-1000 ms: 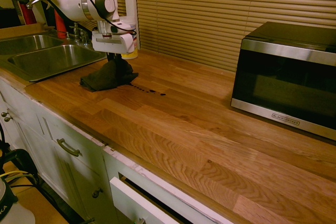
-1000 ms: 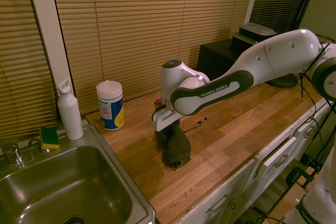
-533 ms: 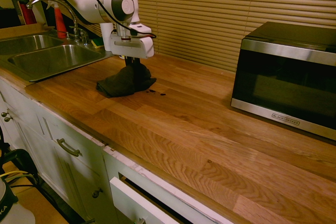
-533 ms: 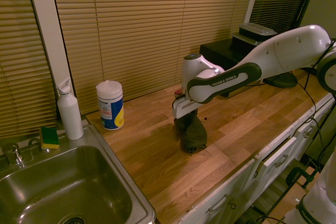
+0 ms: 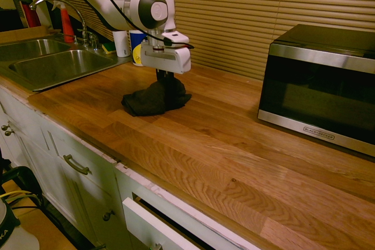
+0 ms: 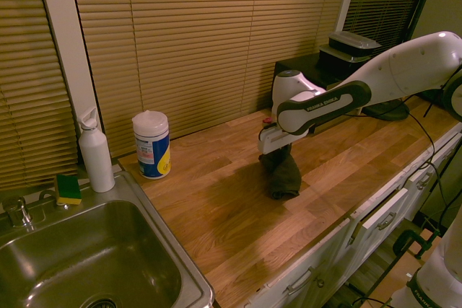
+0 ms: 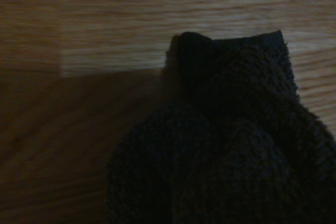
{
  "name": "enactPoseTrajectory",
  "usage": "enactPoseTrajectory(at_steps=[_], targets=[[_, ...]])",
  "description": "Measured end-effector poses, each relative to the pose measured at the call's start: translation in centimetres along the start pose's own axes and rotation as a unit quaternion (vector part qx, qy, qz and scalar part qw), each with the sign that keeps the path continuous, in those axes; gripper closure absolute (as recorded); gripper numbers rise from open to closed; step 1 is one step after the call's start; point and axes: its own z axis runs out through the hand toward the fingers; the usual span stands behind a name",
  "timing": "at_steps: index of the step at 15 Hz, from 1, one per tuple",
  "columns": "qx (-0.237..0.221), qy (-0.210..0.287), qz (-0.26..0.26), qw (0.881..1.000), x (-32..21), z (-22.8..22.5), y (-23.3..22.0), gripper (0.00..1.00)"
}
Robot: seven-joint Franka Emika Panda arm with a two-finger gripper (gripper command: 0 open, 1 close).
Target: Clear the spill
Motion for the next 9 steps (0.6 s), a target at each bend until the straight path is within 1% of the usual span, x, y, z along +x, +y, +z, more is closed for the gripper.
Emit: enactPoseTrajectory(at_steps=[6,9], targets=[[-0.005,-0.007,0.026,1.000,2.8,0.7,4.9,1.00],[-0.003,-0.007,0.025,1.000,3.0,0.7,5.6,1.00]])
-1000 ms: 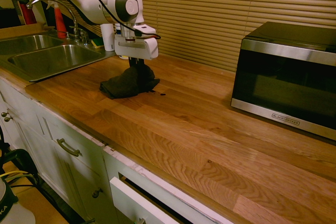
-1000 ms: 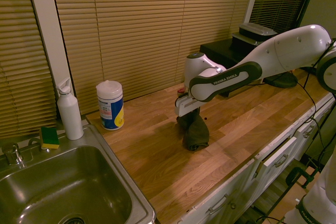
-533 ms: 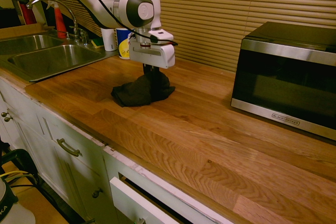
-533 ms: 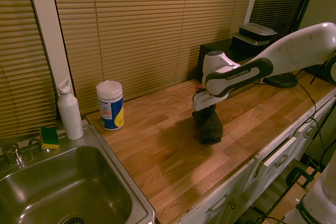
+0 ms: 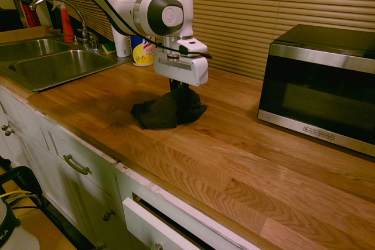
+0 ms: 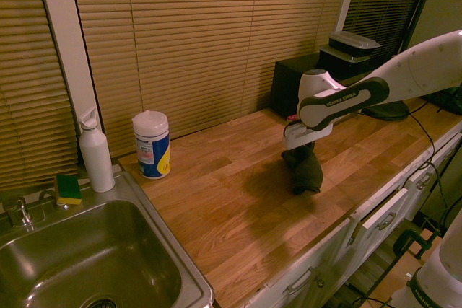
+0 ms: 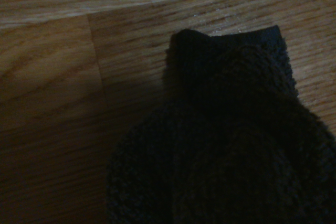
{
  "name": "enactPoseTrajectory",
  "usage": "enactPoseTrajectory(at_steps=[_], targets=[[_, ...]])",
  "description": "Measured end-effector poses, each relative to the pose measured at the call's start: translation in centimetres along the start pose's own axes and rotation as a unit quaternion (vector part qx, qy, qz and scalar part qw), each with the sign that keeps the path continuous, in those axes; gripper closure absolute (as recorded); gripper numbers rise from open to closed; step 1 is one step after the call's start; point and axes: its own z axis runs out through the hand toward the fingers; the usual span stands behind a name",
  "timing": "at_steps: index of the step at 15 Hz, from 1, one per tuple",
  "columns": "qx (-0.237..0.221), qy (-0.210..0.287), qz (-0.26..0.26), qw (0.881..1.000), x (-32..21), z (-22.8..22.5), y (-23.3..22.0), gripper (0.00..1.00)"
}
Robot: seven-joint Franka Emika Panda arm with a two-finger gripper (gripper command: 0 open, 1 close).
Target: Clear the spill
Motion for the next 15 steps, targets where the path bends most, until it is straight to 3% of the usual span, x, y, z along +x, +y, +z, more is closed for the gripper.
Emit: enactPoseTrajectory(at_steps=[4,15], targets=[[0.003,0.002,-0.021,1.000,-2.3,-0.8,-1.4,1.00],[0.009,0.016,-0.107,0.994,-20.1,-3.4,-9.2,1.00]])
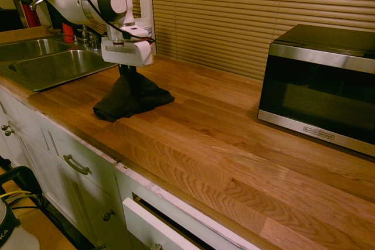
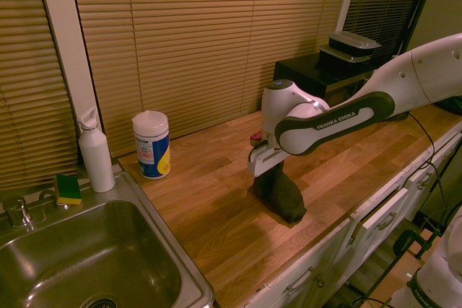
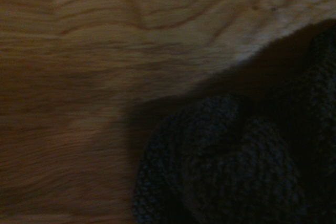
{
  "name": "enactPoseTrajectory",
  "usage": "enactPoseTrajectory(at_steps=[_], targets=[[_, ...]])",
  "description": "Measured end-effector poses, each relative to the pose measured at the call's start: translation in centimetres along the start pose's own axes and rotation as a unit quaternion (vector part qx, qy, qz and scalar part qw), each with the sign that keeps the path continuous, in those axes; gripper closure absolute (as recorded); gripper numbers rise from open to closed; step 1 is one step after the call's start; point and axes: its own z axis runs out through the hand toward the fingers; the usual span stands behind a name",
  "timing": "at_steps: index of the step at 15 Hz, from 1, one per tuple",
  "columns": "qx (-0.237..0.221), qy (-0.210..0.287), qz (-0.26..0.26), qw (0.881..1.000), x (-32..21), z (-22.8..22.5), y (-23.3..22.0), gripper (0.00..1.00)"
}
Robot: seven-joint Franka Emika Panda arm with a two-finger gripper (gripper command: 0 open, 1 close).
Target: Clear the spill
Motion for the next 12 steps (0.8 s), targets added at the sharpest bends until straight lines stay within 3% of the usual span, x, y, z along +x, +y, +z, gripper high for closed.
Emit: enactPoseTrajectory(at_steps=[12], targets=[[-0.011,0.015,-0.077,0.997,-10.9,-0.9,-9.7,1.00]])
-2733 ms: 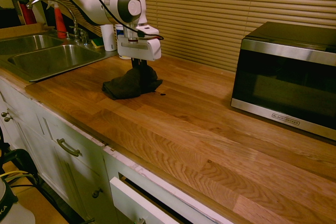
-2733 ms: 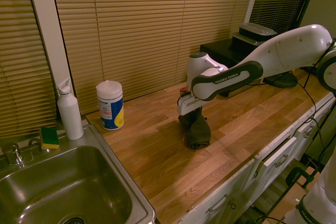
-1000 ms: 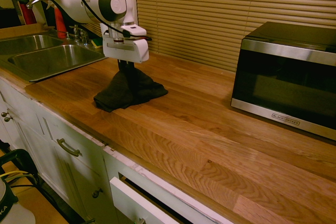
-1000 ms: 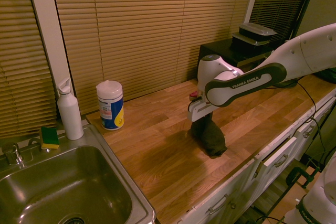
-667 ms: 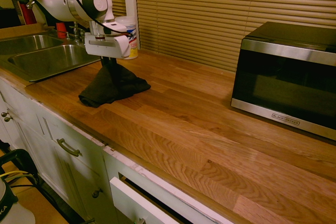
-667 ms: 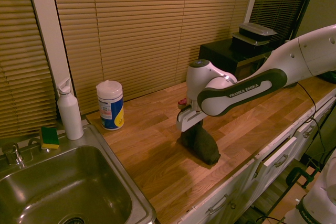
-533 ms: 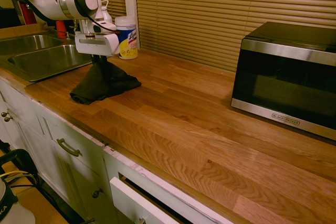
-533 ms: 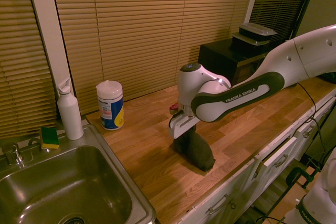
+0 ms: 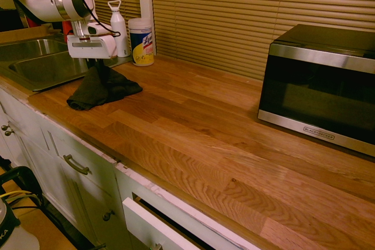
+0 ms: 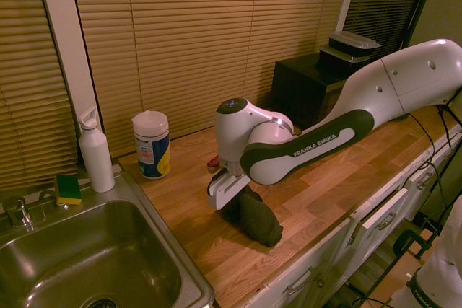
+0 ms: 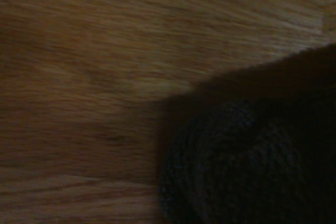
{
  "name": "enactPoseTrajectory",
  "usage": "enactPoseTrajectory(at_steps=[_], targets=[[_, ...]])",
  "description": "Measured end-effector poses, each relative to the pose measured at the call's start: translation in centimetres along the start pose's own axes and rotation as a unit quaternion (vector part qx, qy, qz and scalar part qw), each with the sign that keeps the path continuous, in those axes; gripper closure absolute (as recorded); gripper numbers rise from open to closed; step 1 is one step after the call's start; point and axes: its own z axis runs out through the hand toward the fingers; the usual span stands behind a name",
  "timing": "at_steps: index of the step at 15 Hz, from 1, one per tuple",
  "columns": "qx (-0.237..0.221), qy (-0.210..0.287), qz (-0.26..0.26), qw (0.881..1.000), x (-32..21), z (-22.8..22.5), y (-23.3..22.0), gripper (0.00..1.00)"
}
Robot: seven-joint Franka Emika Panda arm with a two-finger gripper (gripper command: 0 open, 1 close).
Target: Clear the spill
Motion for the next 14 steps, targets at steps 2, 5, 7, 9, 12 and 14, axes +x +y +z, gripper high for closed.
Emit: enactPoseTrajectory(at_steps=[2,5,7,9,12,14], targets=[[0.002,0.004,-0.006,1.000,-1.1,-0.4,-1.4,1.00],[0.003,0.010,-0.012,1.000,-2.3,-0.9,-3.6,1.00],[0.004,0.010,-0.013,1.000,-2.8,-1.2,-4.7,0.00],[0.008,0.011,-0.013,1.000,-2.9,-1.5,-5.3,0.00],[0.010,0.012,-0.011,1.000,-2.7,-1.8,-5.4,0.00],[0.010,0.012,-0.010,1.000,-2.6,-1.8,-5.4,0.00]])
